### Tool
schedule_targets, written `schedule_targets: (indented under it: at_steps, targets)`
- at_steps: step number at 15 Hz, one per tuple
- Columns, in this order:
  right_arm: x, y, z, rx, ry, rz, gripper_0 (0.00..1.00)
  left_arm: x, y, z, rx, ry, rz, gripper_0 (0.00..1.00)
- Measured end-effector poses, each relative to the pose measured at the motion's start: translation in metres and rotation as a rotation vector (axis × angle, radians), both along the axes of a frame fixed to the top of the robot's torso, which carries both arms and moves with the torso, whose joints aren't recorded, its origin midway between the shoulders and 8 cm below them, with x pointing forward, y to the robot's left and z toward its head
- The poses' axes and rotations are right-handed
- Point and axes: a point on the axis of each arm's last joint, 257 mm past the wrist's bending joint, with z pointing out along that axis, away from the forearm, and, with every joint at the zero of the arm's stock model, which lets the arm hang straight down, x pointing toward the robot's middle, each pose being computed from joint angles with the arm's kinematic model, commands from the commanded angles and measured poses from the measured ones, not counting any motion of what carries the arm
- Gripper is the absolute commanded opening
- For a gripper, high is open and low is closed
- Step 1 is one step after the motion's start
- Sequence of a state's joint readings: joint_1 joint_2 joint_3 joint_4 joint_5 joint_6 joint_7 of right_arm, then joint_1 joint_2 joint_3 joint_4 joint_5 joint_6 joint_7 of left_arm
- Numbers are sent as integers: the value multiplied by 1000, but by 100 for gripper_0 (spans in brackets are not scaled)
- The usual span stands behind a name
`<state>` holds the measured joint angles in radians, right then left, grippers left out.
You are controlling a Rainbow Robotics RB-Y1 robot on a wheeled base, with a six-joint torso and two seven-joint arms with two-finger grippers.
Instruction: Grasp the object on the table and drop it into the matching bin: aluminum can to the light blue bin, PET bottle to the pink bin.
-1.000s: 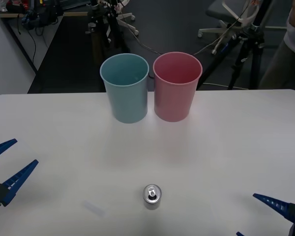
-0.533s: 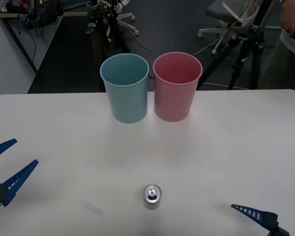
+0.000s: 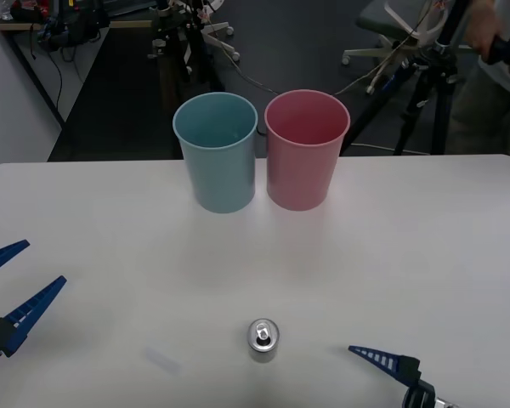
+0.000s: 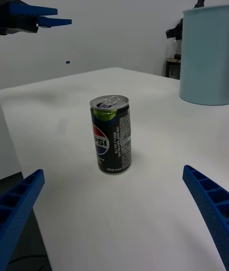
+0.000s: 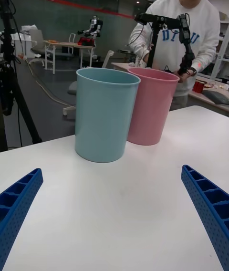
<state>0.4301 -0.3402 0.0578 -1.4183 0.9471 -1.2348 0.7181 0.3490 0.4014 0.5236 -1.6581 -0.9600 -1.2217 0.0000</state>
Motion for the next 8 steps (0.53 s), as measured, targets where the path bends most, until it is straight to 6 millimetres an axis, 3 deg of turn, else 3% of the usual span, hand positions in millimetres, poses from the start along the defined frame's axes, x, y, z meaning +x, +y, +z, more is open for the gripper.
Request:
schedule_targets:
  at_steps: [8]
  targets:
    - [29, 47, -8, -2, -2, -42, 100, 0, 0, 0, 0, 0, 0, 100]
